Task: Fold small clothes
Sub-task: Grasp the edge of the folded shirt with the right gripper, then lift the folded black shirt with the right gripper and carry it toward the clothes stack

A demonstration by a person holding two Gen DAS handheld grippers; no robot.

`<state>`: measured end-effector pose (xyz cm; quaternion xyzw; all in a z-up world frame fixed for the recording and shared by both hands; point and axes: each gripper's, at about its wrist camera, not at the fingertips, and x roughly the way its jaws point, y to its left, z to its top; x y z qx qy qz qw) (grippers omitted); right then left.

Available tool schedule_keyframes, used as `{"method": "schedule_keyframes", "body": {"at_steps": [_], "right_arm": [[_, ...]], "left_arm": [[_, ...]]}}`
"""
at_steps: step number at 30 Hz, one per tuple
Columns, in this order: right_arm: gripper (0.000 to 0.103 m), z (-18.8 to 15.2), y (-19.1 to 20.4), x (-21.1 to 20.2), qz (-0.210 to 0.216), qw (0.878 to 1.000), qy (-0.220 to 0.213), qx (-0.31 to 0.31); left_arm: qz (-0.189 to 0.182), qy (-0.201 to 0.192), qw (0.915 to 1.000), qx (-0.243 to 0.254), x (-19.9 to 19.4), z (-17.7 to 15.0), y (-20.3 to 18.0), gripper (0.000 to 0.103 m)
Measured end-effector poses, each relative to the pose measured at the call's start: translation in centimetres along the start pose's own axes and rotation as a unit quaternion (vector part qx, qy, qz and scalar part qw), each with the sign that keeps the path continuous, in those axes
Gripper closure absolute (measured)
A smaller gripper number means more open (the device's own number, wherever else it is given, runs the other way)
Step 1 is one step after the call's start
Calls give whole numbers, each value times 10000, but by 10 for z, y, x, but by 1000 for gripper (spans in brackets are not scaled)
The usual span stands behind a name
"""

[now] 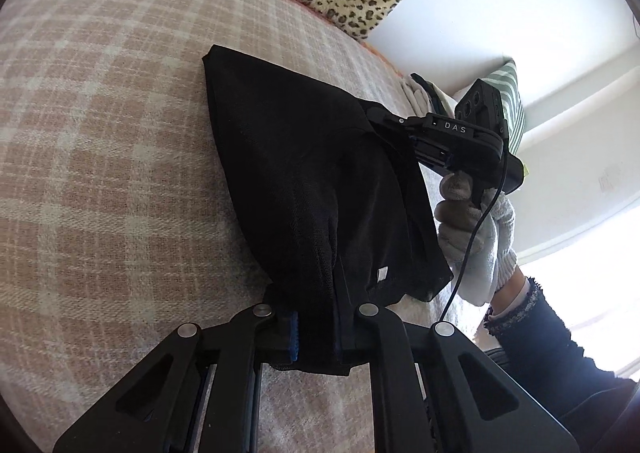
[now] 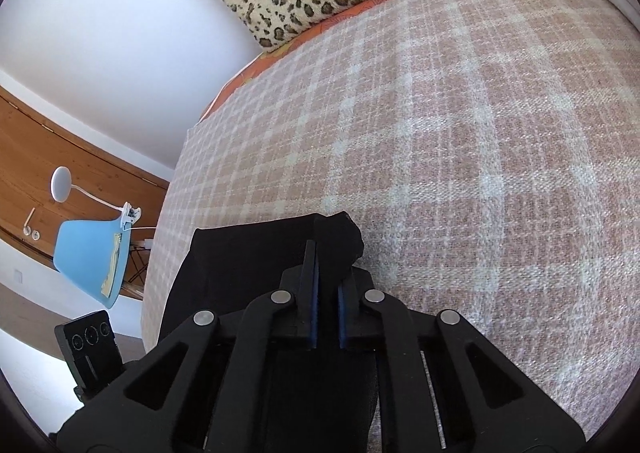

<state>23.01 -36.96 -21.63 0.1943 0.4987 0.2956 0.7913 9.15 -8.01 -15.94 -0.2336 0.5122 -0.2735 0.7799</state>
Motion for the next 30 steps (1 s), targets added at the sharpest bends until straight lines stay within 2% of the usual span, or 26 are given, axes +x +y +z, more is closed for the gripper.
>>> {"method": "schedule_keyframes", "body": {"at_steps": [7, 14, 30], "right_arm": [[96, 5, 28, -13, -164, 9990, -215, -367], [96, 3, 46, -28, -216, 9972, -378, -609], [96, -7, 62, -75, -311, 9940, -676, -802]], "left_arm": [[217, -63, 9994, 251, 0, -1, -6, 94], [421, -222, 9959, 767, 1, 1, -34, 94], [245, -197, 9931, 1128, 16, -2, -63, 94]]}}
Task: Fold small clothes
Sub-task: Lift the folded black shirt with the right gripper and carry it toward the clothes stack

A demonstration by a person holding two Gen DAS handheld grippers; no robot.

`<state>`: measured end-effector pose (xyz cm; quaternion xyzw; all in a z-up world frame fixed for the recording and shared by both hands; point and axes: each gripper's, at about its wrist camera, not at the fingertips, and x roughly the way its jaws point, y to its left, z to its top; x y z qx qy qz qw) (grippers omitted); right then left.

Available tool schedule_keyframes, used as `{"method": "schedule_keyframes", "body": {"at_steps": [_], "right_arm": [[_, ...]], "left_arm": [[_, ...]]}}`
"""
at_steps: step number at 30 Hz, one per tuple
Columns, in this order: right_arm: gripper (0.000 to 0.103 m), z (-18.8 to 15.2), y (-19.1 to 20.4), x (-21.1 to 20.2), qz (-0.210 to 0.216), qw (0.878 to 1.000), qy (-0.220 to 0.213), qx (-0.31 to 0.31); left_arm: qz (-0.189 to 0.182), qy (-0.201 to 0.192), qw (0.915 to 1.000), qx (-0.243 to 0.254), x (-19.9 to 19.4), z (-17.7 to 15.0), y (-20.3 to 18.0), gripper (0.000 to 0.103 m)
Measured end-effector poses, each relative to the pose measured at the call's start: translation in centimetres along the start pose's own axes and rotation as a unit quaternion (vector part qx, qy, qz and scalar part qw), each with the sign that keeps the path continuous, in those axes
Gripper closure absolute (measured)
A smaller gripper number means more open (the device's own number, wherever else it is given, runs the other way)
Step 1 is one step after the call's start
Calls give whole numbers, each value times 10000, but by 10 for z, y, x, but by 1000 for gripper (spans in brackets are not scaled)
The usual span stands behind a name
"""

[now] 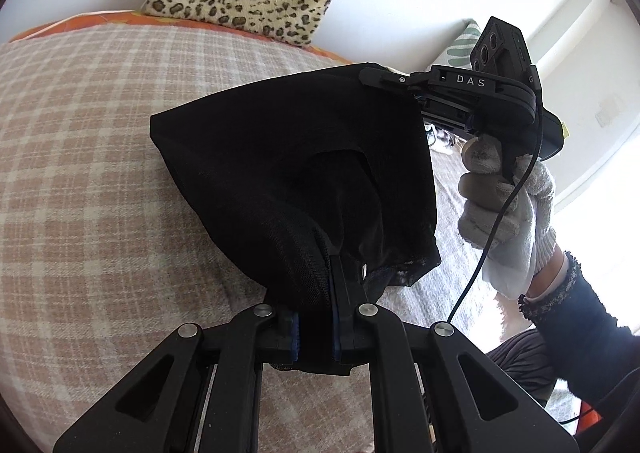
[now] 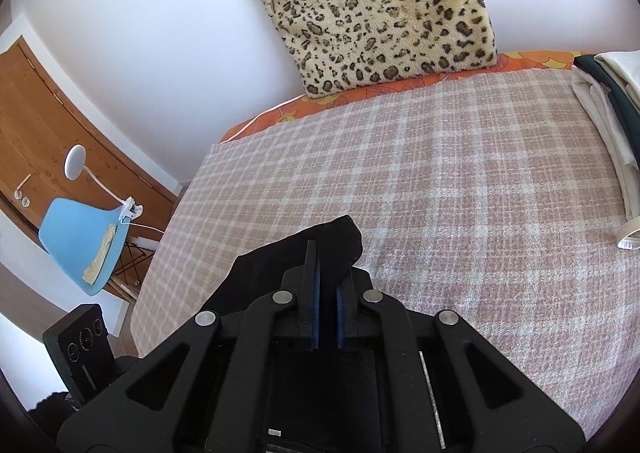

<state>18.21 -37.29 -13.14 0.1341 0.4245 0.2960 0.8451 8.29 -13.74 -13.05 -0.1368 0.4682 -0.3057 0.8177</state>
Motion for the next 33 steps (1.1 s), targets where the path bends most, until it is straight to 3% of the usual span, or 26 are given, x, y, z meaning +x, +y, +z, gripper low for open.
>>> {"method": "schedule_keyframes", "body": {"at_steps": [20, 33], "right_arm": [[96, -7, -30, -68, -213, 9984, -479, 211], [96, 18, -59, -115, -279, 9947, -881, 451]], "left_arm": [[-372, -74, 9987, 338, 14, 10, -50, 94], [-575, -228, 9964, 586, 32, 39, -85, 94]]}}
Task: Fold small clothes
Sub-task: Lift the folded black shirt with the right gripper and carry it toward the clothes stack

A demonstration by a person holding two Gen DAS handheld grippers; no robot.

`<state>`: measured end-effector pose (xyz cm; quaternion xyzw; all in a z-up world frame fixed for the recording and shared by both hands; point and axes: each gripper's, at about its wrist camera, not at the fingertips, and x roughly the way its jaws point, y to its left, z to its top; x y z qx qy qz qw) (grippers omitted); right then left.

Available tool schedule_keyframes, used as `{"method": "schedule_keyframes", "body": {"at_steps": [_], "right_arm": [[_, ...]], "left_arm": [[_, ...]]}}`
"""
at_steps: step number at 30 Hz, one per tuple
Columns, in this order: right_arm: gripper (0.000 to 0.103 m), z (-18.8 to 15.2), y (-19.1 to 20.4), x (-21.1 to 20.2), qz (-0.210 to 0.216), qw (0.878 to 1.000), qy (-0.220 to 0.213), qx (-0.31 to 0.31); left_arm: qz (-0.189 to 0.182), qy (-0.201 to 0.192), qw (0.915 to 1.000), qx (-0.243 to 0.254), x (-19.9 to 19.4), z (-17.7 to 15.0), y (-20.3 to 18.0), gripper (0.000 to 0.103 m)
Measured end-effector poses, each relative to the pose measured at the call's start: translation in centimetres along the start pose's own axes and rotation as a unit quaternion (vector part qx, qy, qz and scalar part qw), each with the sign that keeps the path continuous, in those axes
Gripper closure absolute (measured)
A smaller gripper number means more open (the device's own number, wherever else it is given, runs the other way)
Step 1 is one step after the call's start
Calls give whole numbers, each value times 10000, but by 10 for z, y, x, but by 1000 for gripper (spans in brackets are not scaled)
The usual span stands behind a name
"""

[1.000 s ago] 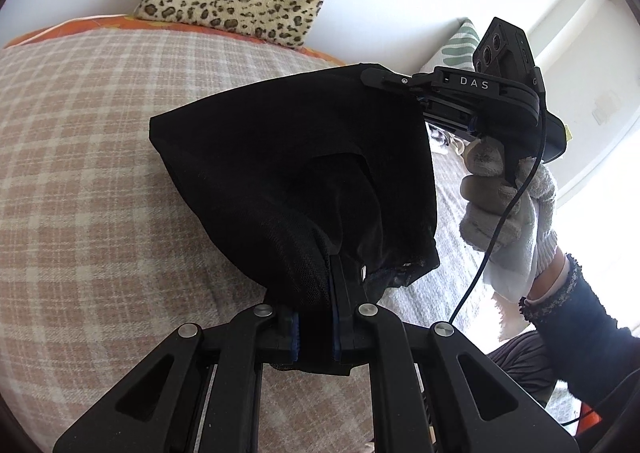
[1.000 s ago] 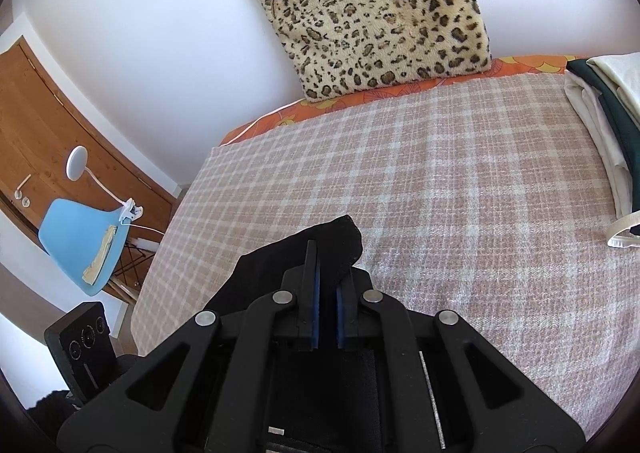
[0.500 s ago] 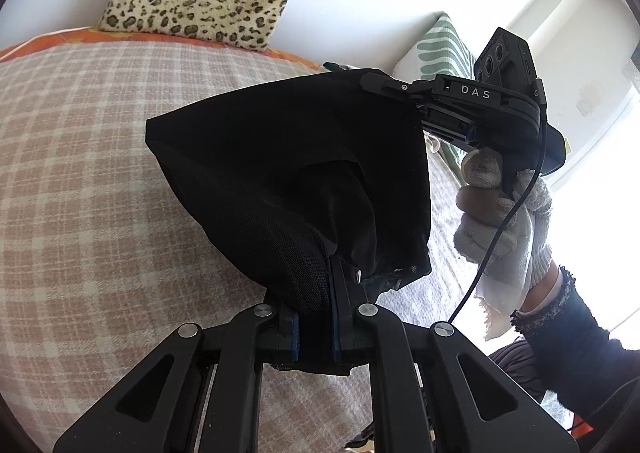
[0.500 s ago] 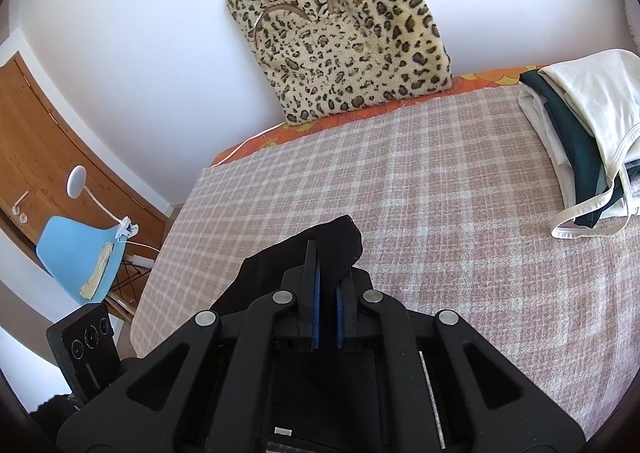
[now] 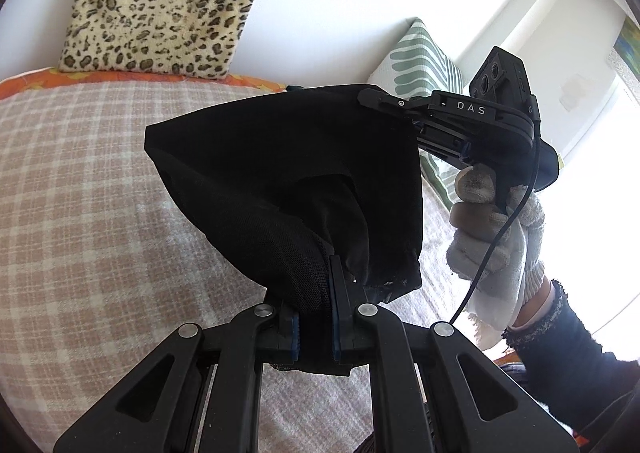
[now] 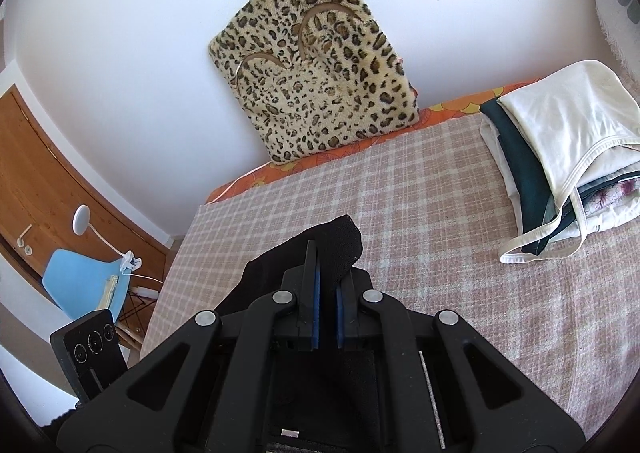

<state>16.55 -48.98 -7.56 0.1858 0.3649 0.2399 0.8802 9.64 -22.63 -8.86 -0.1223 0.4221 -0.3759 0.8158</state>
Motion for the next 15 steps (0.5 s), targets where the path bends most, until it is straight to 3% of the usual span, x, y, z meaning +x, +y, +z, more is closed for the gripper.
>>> {"method": "schedule_keyframes", "body": {"at_steps": [15], "right_arm": [[96, 51, -53, -53, -378, 9981, -476, 24]], "left_arm": [[-298, -10, 9989, 356, 54, 50, -44, 94]]}}
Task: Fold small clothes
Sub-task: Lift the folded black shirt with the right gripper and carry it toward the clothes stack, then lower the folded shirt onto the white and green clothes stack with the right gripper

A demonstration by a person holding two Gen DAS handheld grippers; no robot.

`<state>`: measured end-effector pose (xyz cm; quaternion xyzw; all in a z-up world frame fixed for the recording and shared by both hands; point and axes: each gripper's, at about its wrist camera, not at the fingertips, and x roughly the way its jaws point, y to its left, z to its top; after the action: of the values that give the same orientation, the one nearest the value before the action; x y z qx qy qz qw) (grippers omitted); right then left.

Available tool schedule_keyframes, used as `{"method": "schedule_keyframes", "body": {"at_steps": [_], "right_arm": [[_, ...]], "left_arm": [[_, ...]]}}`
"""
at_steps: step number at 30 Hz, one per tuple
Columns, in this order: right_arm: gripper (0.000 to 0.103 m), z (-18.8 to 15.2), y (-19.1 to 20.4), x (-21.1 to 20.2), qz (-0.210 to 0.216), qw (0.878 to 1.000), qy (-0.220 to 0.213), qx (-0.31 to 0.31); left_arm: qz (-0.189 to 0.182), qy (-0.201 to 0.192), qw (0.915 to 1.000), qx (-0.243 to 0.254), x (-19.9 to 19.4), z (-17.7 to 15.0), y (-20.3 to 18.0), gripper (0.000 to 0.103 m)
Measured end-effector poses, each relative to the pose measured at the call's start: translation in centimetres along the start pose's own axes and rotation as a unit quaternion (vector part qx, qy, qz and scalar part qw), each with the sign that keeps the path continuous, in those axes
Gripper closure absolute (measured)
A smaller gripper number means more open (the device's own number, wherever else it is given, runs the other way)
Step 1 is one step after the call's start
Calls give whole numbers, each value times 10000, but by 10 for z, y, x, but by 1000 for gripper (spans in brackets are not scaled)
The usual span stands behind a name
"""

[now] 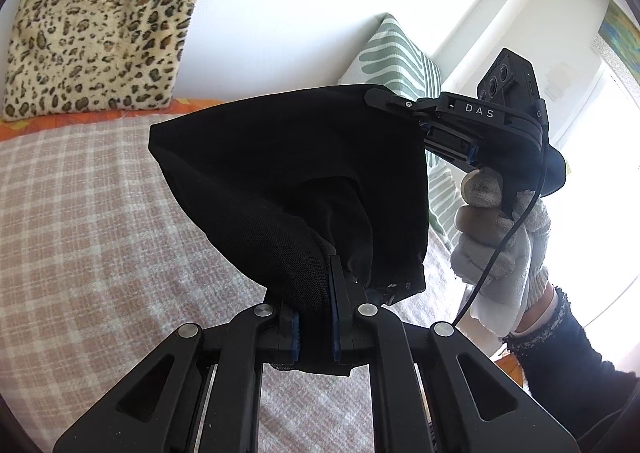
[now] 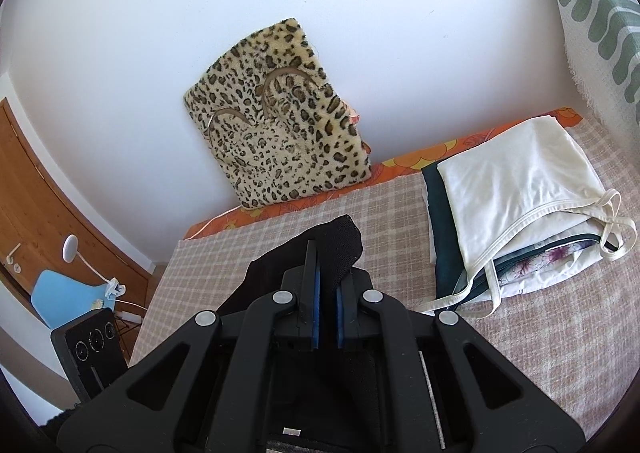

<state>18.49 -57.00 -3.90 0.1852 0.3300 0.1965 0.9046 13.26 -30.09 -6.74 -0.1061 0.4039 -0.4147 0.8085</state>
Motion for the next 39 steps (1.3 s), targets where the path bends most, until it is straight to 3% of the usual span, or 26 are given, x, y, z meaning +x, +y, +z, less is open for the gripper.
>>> {"method": "schedule_keyframes", "body": {"at_steps": [21, 31, 39], "right_arm": [[96, 96, -106, -10, -761, 9960, -418, 195], [96, 136, -131, 27, -964, 9943, -436, 104], [96, 152, -153, 54, -1249, 9914, -378, 54]], "left_arm": [[-166, 41, 9977, 653, 112, 75, -49, 94], [-145, 13, 9971, 750, 155, 103, -49, 94], [-168, 122, 9982, 558, 192, 112, -31, 94]]}}
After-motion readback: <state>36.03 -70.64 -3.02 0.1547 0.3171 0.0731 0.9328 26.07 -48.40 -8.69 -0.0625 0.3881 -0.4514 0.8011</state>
